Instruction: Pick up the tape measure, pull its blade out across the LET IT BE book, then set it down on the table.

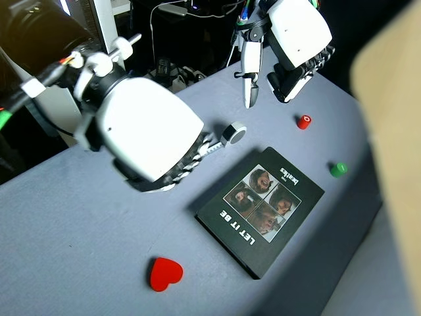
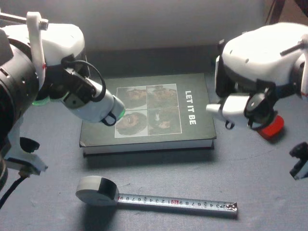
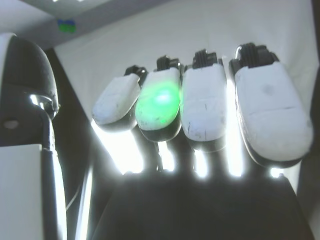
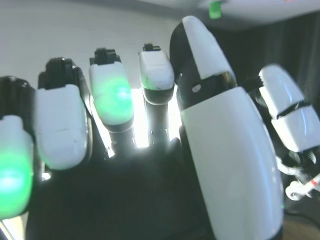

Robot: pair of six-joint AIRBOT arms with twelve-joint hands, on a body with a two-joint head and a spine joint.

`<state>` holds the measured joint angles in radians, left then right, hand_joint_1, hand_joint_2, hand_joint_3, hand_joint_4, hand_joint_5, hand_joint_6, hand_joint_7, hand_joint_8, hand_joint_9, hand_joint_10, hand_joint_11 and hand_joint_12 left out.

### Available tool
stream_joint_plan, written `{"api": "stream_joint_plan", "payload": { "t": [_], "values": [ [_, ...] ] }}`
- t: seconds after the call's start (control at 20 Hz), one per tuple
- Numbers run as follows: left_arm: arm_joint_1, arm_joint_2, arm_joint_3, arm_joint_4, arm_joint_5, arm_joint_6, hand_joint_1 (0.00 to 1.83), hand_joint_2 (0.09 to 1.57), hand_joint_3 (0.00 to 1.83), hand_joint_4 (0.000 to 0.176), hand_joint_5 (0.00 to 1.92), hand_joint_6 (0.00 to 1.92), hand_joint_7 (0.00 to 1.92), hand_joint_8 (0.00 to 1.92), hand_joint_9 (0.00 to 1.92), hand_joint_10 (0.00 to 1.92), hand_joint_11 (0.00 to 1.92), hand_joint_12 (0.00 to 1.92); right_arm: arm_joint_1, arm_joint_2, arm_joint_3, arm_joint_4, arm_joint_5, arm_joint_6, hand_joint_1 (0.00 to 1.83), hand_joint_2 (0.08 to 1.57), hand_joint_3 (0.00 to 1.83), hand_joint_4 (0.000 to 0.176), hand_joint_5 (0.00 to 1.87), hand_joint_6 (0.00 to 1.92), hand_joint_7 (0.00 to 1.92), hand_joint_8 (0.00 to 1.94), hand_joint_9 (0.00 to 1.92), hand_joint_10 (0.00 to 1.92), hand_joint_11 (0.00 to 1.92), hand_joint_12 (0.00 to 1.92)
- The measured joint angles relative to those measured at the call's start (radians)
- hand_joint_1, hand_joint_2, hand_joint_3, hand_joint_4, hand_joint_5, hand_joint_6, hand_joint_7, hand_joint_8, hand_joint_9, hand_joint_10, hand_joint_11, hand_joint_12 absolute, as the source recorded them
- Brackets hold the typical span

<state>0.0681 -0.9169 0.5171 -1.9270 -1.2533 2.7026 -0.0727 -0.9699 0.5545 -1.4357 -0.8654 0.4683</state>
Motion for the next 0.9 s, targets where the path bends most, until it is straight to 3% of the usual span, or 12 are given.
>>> {"api": "stream_joint_plan", "payload": {
  "t": [0.05, 0.1, 0.15, 0.2, 0.25, 0.3, 0.45, 0.7, 0.75, 0.9],
  "values": [
    [0.000, 0.000, -0.001, -0.003, -0.001, 0.000, 0.48, 1.34, 0.01, 0.012, 0.58, 0.01, 0.54, 0.00, 0.42, 0.03, 0.21, 0.89, 0.000, 0.000, 0.000, 0.013, -0.001, 0.000, 0.58, 1.30, 0.01, 0.000, 0.66, 0.08, 0.70, 0.02, 0.62, 0.16, 0.33, 1.21],
    [0.000, 0.000, -0.006, -0.016, -0.002, 0.000, 0.47, 1.34, 0.00, 0.015, 0.54, 0.00, 0.51, 0.00, 0.38, 0.00, 0.18, 0.87, -0.005, 0.000, 0.000, 0.033, -0.002, 0.001, 0.55, 1.28, 0.00, 0.000, 0.62, 0.00, 0.63, 0.00, 0.58, 0.05, 0.26, 1.18],
    [0.000, 0.000, -0.013, -0.022, -0.003, 0.000, 0.43, 1.31, 0.00, 0.000, 0.48, 0.00, 0.44, 0.00, 0.31, 0.00, 0.10, 0.87, -0.012, 0.000, 0.000, 0.034, -0.003, 0.001, 0.48, 1.25, 0.00, 0.008, 0.49, 0.00, 0.49, 0.00, 0.47, 0.00, 0.15, 1.13],
    [0.000, 0.000, -0.016, -0.019, -0.002, 0.001, 0.40, 1.29, 0.00, 0.000, 0.47, 0.00, 0.40, 0.00, 0.29, 0.00, 0.02, 0.88, -0.012, 0.000, 0.000, 0.032, -0.003, 0.000, 0.40, 1.25, 0.00, 0.021, 0.41, 0.00, 0.41, 0.00, 0.39, 0.00, 0.06, 1.08],
    [0.000, 0.000, -0.019, -0.018, 0.000, 0.000, 0.38, 1.28, 0.00, 0.001, 0.43, 0.00, 0.37, 0.00, 0.26, 0.00, 0.00, 0.78, -0.013, 0.000, 0.000, 0.024, -0.003, -0.005, 0.30, 1.26, 0.00, 0.028, 0.34, 0.00, 0.33, 0.00, 0.29, 0.00, 0.01, 0.94],
    [0.000, 0.000, -0.019, -0.019, -0.001, 0.000, 0.35, 1.27, 0.00, 0.013, 0.42, 0.00, 0.38, 0.01, 0.24, 0.00, 0.00, 0.70, -0.013, 0.000, 0.000, 0.022, -0.003, -0.008, 0.25, 1.26, 0.00, 0.031, 0.30, 0.00, 0.29, 0.00, 0.23, 0.00, 0.00, 0.80],
    [0.003, 0.000, -0.020, -0.021, -0.004, 0.000, 0.29, 1.25, 0.00, 0.020, 0.38, 0.00, 0.36, 0.00, 0.23, 0.00, 0.00, 0.63, -0.013, 0.002, -0.005, 0.028, -0.006, -0.012, 0.21, 1.18, 0.00, 0.033, 0.26, 0.00, 0.23, 0.00, 0.16, 0.00, 0.00, 0.61],
    [0.022, 0.000, -0.018, -0.018, -0.002, 0.003, 0.25, 1.19, 0.00, 0.023, 0.28, 0.00, 0.26, 0.00, 0.18, 0.00, 0.00, 0.58, -0.013, 0.004, -0.020, 0.038, -0.005, -0.018, 0.11, 1.17, 0.00, 0.053, 0.23, 0.00, 0.20, 0.00, 0.14, 0.00, 0.00, 0.57],
    [0.024, 0.000, -0.019, -0.027, 0.000, 0.004, 0.20, 1.15, 0.00, 0.019, 0.20, 0.00, 0.17, 0.00, 0.14, 0.00, 0.00, 0.50, -0.013, 0.005, -0.020, 0.037, -0.007, -0.018, 0.03, 1.16, 0.00, 0.058, 0.17, 0.00, 0.13, 0.00, 0.06, 0.00, 0.00, 0.33],
    [0.024, 0.000, -0.018, -0.026, 0.007, 0.007, 0.20, 1.12, 0.00, 0.009, 0.17, 0.00, 0.16, 0.00, 0.12, 0.00, 0.00, 0.45, -0.013, 0.005, -0.020, 0.036, -0.007, -0.019, 0.05, 1.13, 0.00, 0.058, 0.17, 0.00, 0.13, 0.00, 0.05, 0.00, 0.00, 0.32]
  ]
}}
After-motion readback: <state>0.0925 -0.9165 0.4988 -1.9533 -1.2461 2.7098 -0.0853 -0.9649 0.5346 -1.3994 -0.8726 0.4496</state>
